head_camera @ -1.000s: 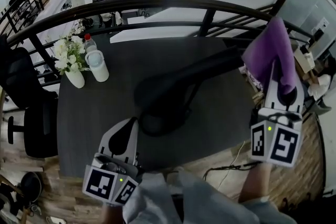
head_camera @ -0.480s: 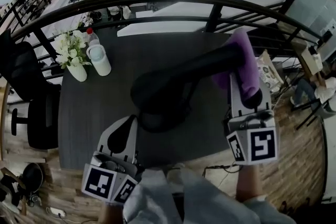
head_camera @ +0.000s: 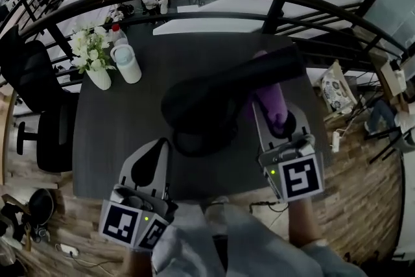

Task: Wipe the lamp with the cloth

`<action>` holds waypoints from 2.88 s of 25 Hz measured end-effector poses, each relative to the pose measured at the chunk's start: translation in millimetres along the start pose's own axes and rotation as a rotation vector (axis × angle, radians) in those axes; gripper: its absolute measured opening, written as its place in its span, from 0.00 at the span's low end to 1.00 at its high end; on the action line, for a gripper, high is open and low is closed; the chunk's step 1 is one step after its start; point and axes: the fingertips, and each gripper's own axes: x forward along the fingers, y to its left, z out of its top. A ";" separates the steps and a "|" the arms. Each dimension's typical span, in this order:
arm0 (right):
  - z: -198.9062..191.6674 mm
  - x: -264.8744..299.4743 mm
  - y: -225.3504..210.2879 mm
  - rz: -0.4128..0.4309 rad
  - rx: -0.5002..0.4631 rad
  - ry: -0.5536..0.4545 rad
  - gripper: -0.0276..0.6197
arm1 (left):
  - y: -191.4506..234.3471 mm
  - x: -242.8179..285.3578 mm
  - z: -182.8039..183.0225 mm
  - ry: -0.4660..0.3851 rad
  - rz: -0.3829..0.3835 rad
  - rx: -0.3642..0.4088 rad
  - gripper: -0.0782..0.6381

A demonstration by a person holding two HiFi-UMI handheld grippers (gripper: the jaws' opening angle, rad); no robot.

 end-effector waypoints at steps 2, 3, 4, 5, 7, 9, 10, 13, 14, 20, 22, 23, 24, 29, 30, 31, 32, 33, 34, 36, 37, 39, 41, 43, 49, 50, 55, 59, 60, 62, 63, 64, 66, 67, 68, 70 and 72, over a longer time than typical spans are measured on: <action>-13.3 4.9 13.9 0.035 -0.056 0.036 0.12 | 1.3 -1.2 -1.1 0.002 0.010 0.001 0.12; -21.9 6.2 18.3 0.040 -0.074 0.062 0.12 | 2.1 -1.9 -1.8 0.003 0.016 0.002 0.12; -30.3 6.8 21.0 0.042 -0.084 0.084 0.12 | 2.6 -2.5 -2.4 0.005 0.021 0.002 0.12; -37.9 6.8 22.9 0.046 -0.088 0.101 0.12 | 2.7 -3.0 -3.1 0.007 0.026 0.002 0.12; -52.5 6.4 26.8 0.064 -0.089 0.128 0.12 | 2.7 -3.9 -4.2 0.012 0.035 0.003 0.12; -68.7 6.9 32.7 0.081 -0.094 0.161 0.12 | 3.6 -4.8 -5.3 0.016 0.042 0.004 0.12; -77.6 7.0 36.1 0.087 -0.102 0.183 0.12 | 4.5 -5.3 -5.9 0.016 0.045 0.005 0.12; -101.9 6.4 46.8 0.101 -0.121 0.244 0.12 | 9.3 -9.6 -9.0 0.023 0.061 0.003 0.12; -108.9 5.6 50.0 0.104 -0.123 0.258 0.12 | 10.9 -11.5 -11.5 0.033 0.067 -0.002 0.12; -155.0 0.1 67.0 0.116 -0.123 0.359 0.12 | 19.3 -16.2 -16.1 0.044 0.090 -0.012 0.12; -169.4 -0.8 71.2 0.105 -0.115 0.368 0.12 | 19.0 -17.6 -16.3 0.049 0.088 -0.010 0.12; -174.1 -0.6 72.6 0.095 -0.109 0.369 0.12 | 19.2 -18.1 -15.9 0.049 0.085 -0.009 0.12; -178.0 -0.3 74.1 0.084 -0.102 0.376 0.12 | 20.3 -18.4 -14.9 0.043 0.083 -0.006 0.12; -207.2 -5.4 77.9 0.037 -0.086 0.495 0.12 | 22.8 -18.7 -17.0 0.063 0.071 -0.006 0.12; -213.6 -7.4 77.9 0.026 -0.078 0.519 0.12 | 22.4 -18.8 -16.3 0.061 0.068 -0.003 0.12; -219.6 -9.3 78.1 0.016 -0.075 0.540 0.12 | 22.5 -19.3 -15.8 0.059 0.064 -0.001 0.12; -225.0 -11.3 78.4 0.004 -0.075 0.561 0.12 | 23.2 -20.0 -15.5 0.059 0.062 0.001 0.12; -230.2 -13.5 79.0 -0.006 -0.076 0.581 0.12 | 24.7 -21.0 -15.2 0.060 0.061 0.001 0.12; -235.6 -15.8 80.1 -0.015 -0.075 0.600 0.12 | 26.6 -21.8 -14.9 0.062 0.061 0.002 0.12; -247.1 -20.5 84.7 -0.023 -0.068 0.643 0.12 | 31.0 -23.4 -14.0 0.064 0.061 0.004 0.12; -252.3 -22.6 88.2 -0.023 -0.065 0.663 0.12 | 32.9 -24.4 -13.4 0.065 0.061 0.004 0.12; -260.6 -25.9 95.9 -0.026 -0.061 0.695 0.12 | 36.3 -26.6 -12.1 0.067 0.059 0.006 0.12; -267.5 -27.4 102.7 -0.032 -0.056 0.726 0.12 | 39.7 -28.5 -10.8 0.067 0.057 0.009 0.12; -274.4 -29.3 109.0 -0.035 -0.055 0.762 0.12 | 43.0 -30.4 -10.0 0.068 0.056 0.011 0.12; -297.6 -40.8 151.0 0.028 -0.020 0.865 0.12 | 54.1 -39.9 -9.2 0.071 0.056 0.015 0.12; -299.9 -41.2 158.5 0.039 -0.017 0.873 0.12 | 56.6 -41.5 -9.2 0.072 0.056 0.016 0.12; -302.4 -28.0 182.7 0.072 -0.027 0.887 0.12 | 71.5 -49.3 -10.8 0.084 0.060 0.016 0.12; -302.8 -10.0 189.3 0.090 -0.049 0.890 0.12 | 79.7 -55.6 -11.4 0.088 0.067 0.012 0.12; -303.1 -4.9 191.3 0.096 -0.055 0.891 0.12 | 81.4 -57.7 -12.2 0.092 0.068 0.008 0.12; -304.3 5.2 196.4 0.109 -0.062 0.895 0.12 | 85.7 -62.3 -14.1 0.098 0.072 0.000 0.12; -305.2 10.1 199.2 0.114 -0.065 0.899 0.12 | 89.2 -64.5 -14.5 0.098 0.078 0.001 0.12; -306.1 14.9 201.6 0.118 -0.069 0.905 0.12 | 93.1 -66.6 -14.5 0.095 0.086 0.004 0.12; -307.4 24.0 204.7 0.122 -0.082 0.915 0.12 | 99.6 -71.1 -15.0 0.095 0.102 0.007 0.12; -307.5 28.7 205.8 0.122 -0.090 0.919 0.12 | 102.3 -73.5 -15.7 0.097 0.109 0.006 0.12; -307.4 33.8 206.9 0.123 -0.098 0.922 0.12 | 105.1 -75.9 -16.4 0.100 0.116 0.004 0.12; -307.3 45.3 209.4 0.125 -0.114 0.922 0.12 | 111.3 -80.5 -18.0 0.103 0.130 0.000 0.12; -307.9 56.5 212.4 0.129 -0.134 0.918 0.12 | 116.8 -85.5 -19.1 0.105 0.144 -0.004 0.12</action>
